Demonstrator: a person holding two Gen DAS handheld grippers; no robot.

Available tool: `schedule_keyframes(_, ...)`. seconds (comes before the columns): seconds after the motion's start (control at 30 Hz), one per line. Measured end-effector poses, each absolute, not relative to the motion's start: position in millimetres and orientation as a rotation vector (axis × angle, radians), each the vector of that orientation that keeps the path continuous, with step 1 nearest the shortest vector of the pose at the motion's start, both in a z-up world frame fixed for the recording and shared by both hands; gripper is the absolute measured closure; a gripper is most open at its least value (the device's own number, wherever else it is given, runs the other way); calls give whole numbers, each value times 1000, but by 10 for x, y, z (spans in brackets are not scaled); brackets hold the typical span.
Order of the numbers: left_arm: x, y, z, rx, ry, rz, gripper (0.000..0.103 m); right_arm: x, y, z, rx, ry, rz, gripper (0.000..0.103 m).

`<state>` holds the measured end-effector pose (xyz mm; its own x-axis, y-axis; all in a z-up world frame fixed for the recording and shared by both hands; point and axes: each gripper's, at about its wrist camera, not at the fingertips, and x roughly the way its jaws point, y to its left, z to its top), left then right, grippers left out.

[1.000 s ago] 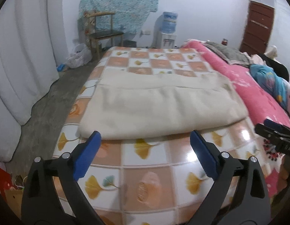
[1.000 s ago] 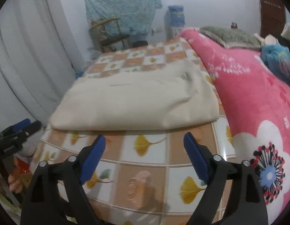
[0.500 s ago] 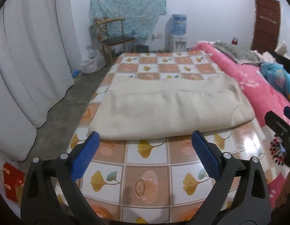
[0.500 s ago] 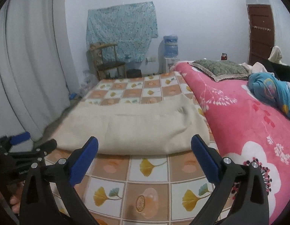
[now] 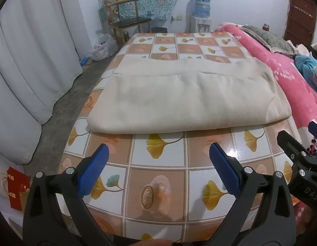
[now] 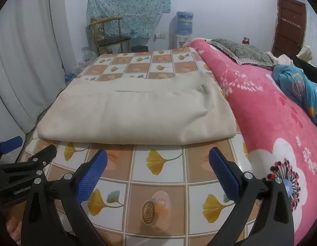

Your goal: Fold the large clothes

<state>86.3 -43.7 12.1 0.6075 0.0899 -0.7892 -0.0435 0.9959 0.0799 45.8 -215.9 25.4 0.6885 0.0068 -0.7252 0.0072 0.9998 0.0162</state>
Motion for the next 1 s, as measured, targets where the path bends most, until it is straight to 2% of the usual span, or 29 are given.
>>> schedule_keyframes(1.0,901,-495,4,74,967,56,8,499,-2189,174,49,866,4,7)
